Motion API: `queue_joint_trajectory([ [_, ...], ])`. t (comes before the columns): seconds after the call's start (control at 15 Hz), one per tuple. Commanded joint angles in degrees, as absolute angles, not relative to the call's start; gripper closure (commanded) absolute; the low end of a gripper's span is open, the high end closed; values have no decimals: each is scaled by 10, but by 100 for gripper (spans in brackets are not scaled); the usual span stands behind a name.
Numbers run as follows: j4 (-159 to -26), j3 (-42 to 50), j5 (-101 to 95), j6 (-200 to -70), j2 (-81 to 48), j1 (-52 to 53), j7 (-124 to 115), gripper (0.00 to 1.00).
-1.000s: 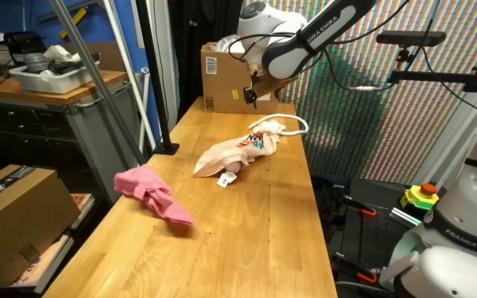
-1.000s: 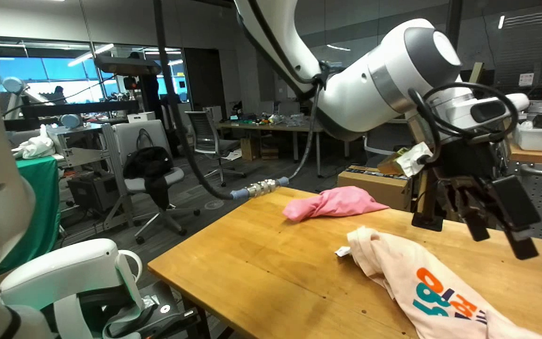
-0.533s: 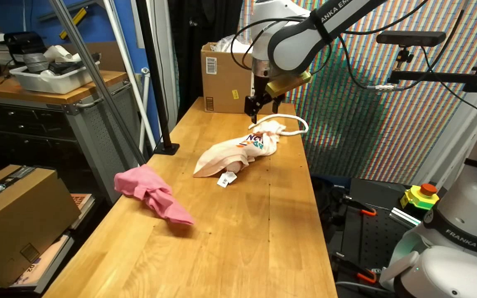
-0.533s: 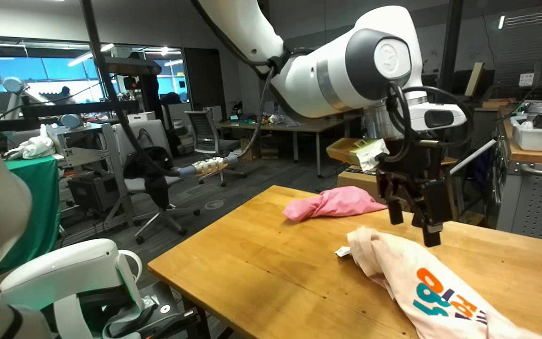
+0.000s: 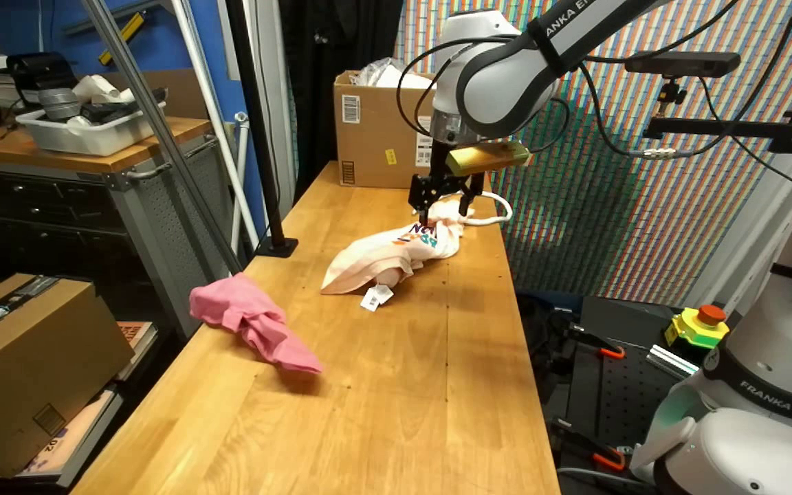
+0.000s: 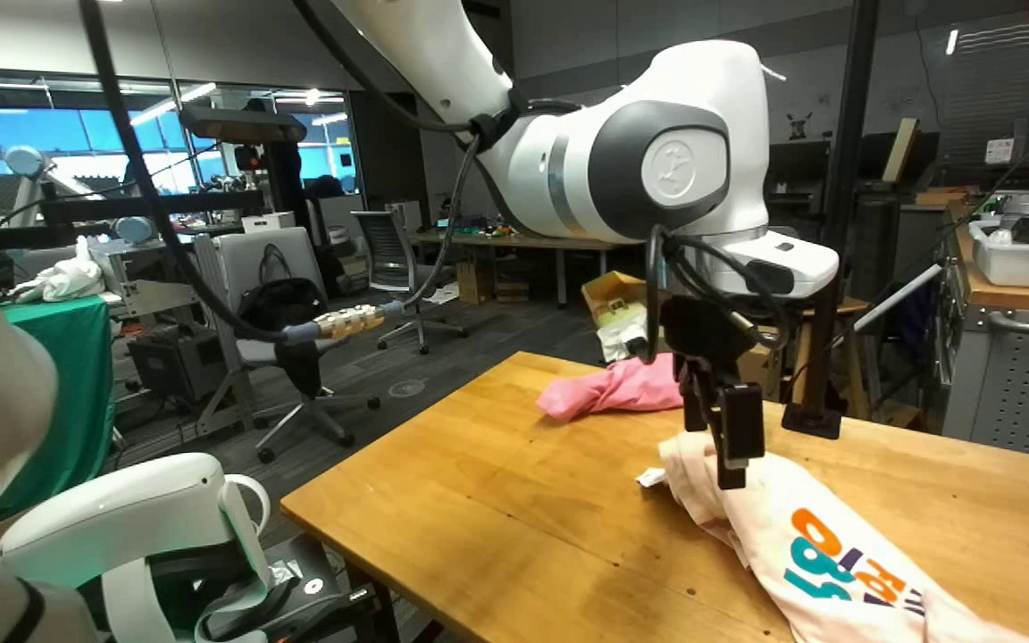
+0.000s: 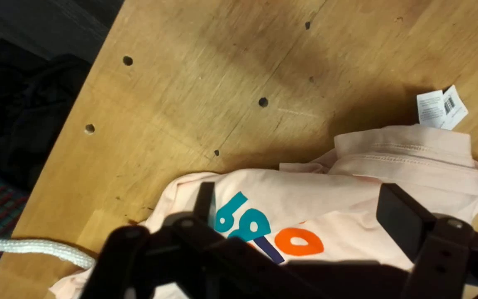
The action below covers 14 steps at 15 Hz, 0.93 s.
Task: Spread the objects across on the table
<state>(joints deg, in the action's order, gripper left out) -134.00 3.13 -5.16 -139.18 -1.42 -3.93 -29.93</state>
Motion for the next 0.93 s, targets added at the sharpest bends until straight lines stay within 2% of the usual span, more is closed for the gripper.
queue_joint_trajectory([
  [0.0, -1349, 34, -28, -1441, -19, -33, -392, 0],
  [0.53, -1341, 57, -11, -1479, -69, -36, -592, 0],
  [0.87, -1336, 56, 94, -1512, -100, -38, -601, 0],
])
